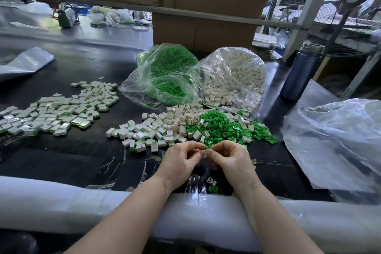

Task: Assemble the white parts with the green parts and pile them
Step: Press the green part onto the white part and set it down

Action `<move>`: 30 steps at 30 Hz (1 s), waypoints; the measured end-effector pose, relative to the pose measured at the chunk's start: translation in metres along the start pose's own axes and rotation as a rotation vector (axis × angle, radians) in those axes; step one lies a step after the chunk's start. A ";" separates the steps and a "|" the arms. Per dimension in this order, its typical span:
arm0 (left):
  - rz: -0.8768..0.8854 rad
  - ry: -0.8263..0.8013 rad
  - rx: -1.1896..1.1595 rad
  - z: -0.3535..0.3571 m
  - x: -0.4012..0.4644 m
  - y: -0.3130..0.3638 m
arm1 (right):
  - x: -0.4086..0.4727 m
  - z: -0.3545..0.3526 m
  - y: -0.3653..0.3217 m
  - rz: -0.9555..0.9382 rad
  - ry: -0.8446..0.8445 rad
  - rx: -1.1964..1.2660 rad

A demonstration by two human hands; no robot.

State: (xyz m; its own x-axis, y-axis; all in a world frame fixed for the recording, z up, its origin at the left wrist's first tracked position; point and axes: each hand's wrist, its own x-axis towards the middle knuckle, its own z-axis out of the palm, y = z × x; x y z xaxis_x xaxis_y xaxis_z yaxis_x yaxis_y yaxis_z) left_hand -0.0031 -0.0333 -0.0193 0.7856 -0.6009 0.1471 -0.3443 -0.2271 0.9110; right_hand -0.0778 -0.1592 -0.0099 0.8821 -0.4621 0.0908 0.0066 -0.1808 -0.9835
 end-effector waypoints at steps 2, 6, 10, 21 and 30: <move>-0.009 0.004 -0.007 0.000 0.000 0.001 | 0.000 0.000 0.000 -0.011 -0.013 -0.008; -0.011 -0.008 -0.001 0.000 -0.001 0.002 | 0.000 0.000 0.001 -0.034 -0.027 -0.016; -0.019 0.005 -0.016 -0.001 -0.001 0.004 | 0.001 0.001 0.003 -0.060 -0.063 -0.006; 0.009 -0.041 -0.137 -0.005 -0.002 0.010 | 0.003 0.002 0.006 -0.054 -0.176 -0.003; 0.022 -0.098 -0.154 -0.003 -0.002 0.011 | 0.003 0.001 0.006 -0.041 -0.272 0.000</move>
State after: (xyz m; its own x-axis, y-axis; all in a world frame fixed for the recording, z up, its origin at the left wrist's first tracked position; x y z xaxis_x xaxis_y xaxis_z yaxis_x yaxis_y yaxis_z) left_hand -0.0070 -0.0319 -0.0085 0.7224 -0.6780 0.1360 -0.2718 -0.0976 0.9574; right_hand -0.0744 -0.1612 -0.0159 0.9753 -0.2040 0.0851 0.0449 -0.1943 -0.9799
